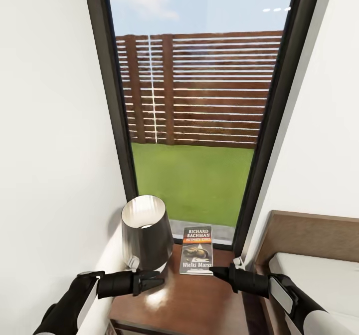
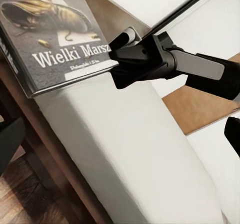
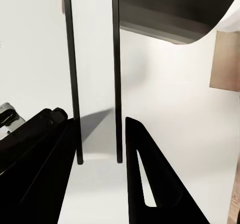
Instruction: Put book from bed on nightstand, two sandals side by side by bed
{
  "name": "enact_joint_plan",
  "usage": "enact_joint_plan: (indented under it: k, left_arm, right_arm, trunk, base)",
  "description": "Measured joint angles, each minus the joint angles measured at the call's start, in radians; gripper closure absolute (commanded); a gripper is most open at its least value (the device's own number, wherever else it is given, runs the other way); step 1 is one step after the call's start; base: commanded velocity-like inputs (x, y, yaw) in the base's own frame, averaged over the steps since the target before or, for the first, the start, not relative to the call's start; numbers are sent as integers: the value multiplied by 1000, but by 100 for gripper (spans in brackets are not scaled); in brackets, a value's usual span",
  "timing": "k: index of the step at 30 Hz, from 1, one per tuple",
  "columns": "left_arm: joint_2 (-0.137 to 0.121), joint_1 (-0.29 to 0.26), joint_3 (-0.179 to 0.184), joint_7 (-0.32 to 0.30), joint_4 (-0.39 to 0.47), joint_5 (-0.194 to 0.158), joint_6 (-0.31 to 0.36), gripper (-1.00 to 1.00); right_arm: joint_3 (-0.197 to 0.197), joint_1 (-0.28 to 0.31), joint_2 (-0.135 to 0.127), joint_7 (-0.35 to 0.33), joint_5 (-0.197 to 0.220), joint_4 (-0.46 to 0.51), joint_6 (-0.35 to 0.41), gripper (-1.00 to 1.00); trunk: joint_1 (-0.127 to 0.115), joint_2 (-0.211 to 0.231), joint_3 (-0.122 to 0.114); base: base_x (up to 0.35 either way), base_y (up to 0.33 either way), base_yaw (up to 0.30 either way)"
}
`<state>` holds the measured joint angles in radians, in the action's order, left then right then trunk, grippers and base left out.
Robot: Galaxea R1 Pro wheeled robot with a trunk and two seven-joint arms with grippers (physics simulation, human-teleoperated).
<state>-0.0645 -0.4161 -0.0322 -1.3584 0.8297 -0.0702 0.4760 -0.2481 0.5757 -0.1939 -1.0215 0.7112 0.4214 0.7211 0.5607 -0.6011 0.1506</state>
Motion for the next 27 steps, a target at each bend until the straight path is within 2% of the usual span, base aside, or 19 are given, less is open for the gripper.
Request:
enact_joint_plan:
  k: [27]
  left_arm:
    - [0, 0, -1, 0, -2, -2, 0, -100]
  right_arm:
    - [2, 0, 0, 0, 1, -1, 0, 100]
  trunk:
    - [104, -189, 85]
  base:
    - [0, 0, 0]
